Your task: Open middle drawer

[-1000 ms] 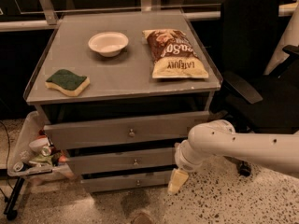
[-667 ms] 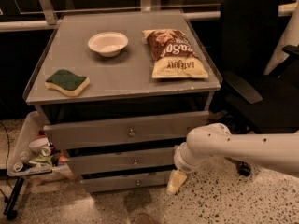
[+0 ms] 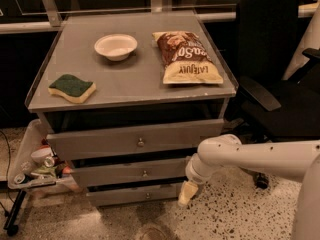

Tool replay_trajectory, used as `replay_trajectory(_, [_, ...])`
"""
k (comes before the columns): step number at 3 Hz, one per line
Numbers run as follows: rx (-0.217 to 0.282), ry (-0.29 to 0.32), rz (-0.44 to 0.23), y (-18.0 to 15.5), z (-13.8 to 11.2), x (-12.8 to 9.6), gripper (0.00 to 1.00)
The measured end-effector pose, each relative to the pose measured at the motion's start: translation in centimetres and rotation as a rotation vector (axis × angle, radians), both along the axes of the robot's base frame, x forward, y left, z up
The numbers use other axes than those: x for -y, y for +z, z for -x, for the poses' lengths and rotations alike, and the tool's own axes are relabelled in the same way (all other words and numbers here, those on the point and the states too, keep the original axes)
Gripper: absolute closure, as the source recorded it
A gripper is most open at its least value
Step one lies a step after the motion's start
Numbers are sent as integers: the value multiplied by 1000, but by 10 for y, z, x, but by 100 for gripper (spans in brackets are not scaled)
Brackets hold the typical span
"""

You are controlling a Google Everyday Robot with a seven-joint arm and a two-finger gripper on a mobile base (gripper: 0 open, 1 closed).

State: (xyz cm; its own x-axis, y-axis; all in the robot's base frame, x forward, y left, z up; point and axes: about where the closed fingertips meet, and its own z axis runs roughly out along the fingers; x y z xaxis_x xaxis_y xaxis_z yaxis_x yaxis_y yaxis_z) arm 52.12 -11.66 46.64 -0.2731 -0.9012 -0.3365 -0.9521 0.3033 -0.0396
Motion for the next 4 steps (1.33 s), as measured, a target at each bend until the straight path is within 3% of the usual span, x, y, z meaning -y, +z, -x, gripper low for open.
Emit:
replay_trajectory(3, [24,-4,16,-33,-47,5,0])
replay_trajectory(4, [10,6,23,-44,-52,2,0])
